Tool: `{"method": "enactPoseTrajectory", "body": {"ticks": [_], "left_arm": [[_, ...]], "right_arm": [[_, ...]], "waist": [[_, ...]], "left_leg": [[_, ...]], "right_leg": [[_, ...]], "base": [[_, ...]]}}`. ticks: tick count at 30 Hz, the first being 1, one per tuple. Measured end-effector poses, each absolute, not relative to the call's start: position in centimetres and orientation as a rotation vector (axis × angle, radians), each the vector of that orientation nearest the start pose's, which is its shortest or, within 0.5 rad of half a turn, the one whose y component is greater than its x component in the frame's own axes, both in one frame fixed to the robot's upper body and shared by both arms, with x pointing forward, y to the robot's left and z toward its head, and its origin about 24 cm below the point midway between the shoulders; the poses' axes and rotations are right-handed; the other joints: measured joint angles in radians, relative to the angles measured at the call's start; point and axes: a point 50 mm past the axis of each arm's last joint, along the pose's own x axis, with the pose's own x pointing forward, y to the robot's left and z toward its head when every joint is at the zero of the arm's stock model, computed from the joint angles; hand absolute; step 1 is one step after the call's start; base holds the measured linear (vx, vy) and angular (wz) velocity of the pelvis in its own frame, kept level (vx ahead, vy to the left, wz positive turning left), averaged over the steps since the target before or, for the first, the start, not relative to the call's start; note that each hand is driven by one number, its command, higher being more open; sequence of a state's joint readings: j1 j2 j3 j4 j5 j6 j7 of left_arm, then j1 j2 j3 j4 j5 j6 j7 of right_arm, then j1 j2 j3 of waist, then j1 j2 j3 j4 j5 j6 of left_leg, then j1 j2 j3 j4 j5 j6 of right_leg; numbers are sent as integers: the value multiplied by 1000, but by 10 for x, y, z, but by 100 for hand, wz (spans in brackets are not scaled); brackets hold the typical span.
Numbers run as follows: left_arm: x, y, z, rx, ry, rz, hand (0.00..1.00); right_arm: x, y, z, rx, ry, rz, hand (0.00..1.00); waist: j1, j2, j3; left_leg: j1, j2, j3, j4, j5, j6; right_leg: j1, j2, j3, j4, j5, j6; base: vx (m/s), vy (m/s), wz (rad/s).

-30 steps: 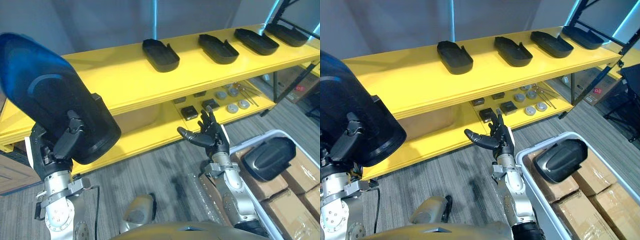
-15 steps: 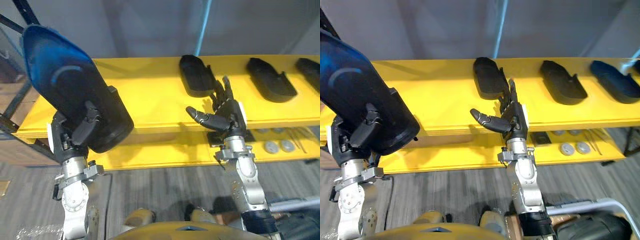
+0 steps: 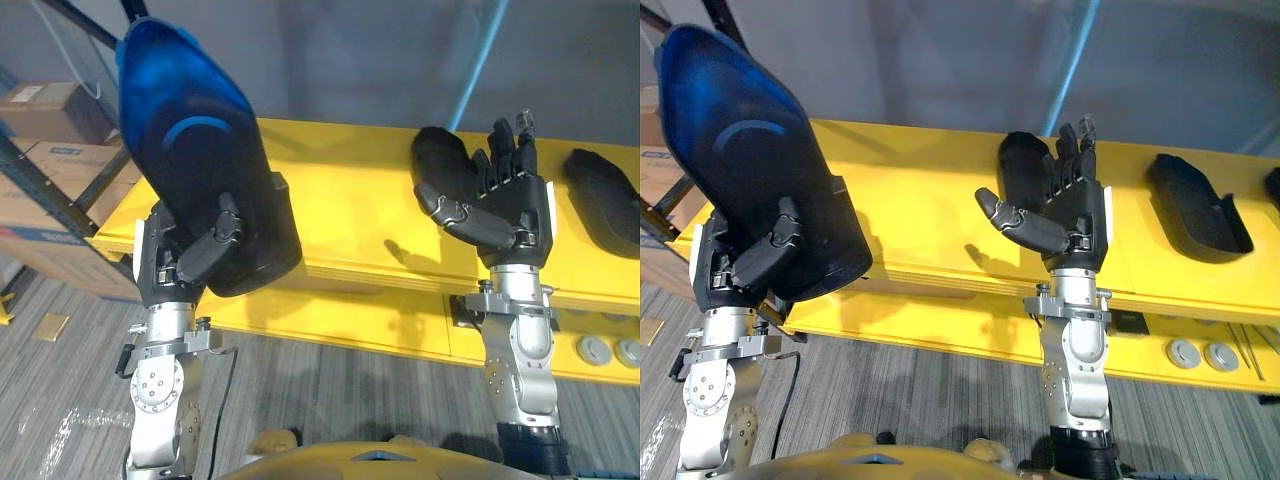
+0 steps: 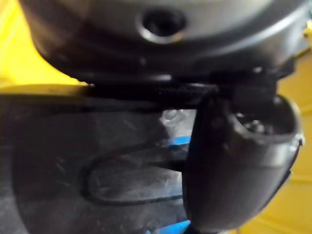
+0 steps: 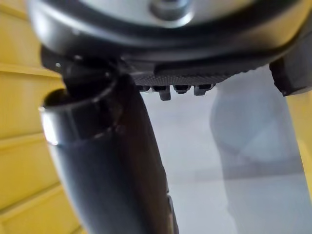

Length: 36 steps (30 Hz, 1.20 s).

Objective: Walk over and take three plastic housings, then place them on the shelf

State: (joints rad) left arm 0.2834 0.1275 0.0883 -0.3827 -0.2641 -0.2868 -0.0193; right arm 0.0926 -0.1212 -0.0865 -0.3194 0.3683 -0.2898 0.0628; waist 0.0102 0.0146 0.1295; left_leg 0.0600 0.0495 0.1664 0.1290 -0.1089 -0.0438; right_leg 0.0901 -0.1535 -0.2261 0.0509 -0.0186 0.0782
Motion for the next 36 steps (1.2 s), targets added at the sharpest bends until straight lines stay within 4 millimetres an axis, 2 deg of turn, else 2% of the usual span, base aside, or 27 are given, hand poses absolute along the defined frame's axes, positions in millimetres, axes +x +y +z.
{"method": "enactPoseTrajectory", "body": {"ticks": [2, 5, 8, 10, 14, 21, 22, 24, 26, 32, 36], "left_arm": [[189, 196, 101, -85, -408, 76, 0], [192, 192, 103, -67, -412, 56, 0], [194, 192, 105, -56, -420, 42, 0], [197, 195, 107, -28, -413, 25, 0], [206, 203, 110, 60, -399, 20, 0], [260, 224, 106, 201, -312, 176, 0], [263, 226, 105, 207, -304, 184, 0], [285, 238, 104, 220, -267, 238, 0], [297, 249, 106, 223, -243, 274, 0], [320, 270, 108, 98, -178, 352, 0], [325, 280, 88, -31, -61, 396, 0]], "right_arm": [[215, -193, 120, 193, -522, -5, 100], [212, -197, 116, 191, -503, -11, 100], [214, -202, 121, 158, -514, 8, 100], [215, -201, 122, 131, -513, 29, 100], [215, -199, 122, 155, -513, 60, 100], [218, -189, 119, 147, -463, 194, 100], [218, -188, 119, 143, -461, 205, 100], [222, -182, 121, 117, -463, 279, 100], [228, -178, 122, 113, -461, 331, 100], [235, -169, 116, 122, -406, 423, 100], [240, -157, 122, 98, -401, 545, 100]], "waist": [[-22, 0, 0], [-42, 9, 9], [-40, 11, 14], [-34, 15, 17], [-41, 19, 17], [-71, 19, 16], [-71, 19, 16], [-78, 19, 15], [-95, 19, 15], [-113, 20, 16], [-139, 28, 21]], "left_leg": [[-8, 4, 15, 22, -13, 1], [-94, 44, -10, 205, -75, 0], [-70, 28, -25, 137, -57, 2], [-38, 15, -2, 76, -28, 4], [-6, 12, 36, 46, -22, 5], [0, 8, 74, 38, -19, 8], [0, 6, 76, 39, -19, 8], [-2, 3, 82, 37, -18, 10], [1, -2, 83, 24, -12, 14], [1, -8, 97, -11, 8, 23], [-1, -14, 113, -28, 16, 26]], "right_leg": [[-2, 2, 13, -5, 5, 7], [-7, 32, 34, -19, 23, 4], [-26, 32, 46, -15, 32, 5], [-37, 25, 70, -12, 38, 7], [-36, 25, 105, -19, 44, 8], [-42, 26, 143, -54, 77, 13], [-43, 27, 146, -54, 78, 13], [-50, 28, 153, -54, 84, 13], [-54, 27, 157, -53, 84, 13], [-81, 22, 181, -53, 86, 15], [-106, 19, 209, -51, 92, 19]], "base": [[-58, 13, -24], [-57, 9, -18], [-59, 1, -13], [-73, -3, -23], [-60, 18, -32], [-26, 23, -16], [-3, 30, -12], [2, 29, -9], [0, 0, 0], [-6, 16, -8], [-23, 17, -14]]}}
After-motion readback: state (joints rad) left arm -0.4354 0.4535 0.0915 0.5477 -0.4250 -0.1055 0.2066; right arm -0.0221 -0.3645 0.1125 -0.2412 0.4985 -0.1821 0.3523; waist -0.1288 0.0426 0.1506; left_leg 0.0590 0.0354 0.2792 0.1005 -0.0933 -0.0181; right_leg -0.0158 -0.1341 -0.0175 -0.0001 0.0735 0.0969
